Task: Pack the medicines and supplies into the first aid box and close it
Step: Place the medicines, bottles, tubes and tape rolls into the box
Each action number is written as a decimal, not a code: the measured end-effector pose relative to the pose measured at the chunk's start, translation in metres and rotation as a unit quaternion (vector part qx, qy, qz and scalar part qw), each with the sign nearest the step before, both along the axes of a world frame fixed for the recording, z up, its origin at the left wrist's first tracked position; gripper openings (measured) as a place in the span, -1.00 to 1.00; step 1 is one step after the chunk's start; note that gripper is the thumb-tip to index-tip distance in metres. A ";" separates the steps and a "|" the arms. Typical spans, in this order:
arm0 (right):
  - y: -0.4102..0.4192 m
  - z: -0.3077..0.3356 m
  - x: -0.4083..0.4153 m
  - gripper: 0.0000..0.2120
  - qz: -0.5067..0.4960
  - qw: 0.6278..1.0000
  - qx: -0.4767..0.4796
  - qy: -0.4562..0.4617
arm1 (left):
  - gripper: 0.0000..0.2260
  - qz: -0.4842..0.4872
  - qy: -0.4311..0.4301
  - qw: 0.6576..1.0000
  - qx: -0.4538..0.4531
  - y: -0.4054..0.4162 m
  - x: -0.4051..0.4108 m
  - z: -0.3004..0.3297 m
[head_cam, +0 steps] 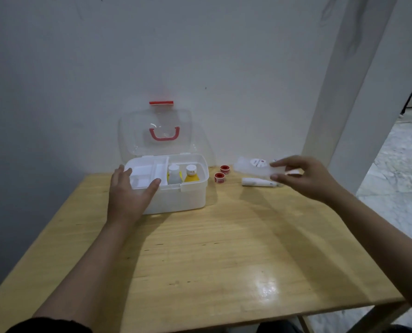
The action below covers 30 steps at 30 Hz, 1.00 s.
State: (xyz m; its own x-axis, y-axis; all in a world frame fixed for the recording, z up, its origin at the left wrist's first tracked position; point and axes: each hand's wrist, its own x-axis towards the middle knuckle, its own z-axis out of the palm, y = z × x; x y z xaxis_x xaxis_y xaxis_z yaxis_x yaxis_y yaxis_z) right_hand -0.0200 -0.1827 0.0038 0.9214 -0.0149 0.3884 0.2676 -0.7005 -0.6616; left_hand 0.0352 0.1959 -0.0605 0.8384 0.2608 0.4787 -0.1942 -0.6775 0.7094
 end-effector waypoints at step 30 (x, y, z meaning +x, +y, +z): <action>0.187 0.018 0.152 -0.61 0.099 0.967 -0.164 0.170 | -0.33 0.025 -0.012 0.998 0.051 0.004 0.008 -0.008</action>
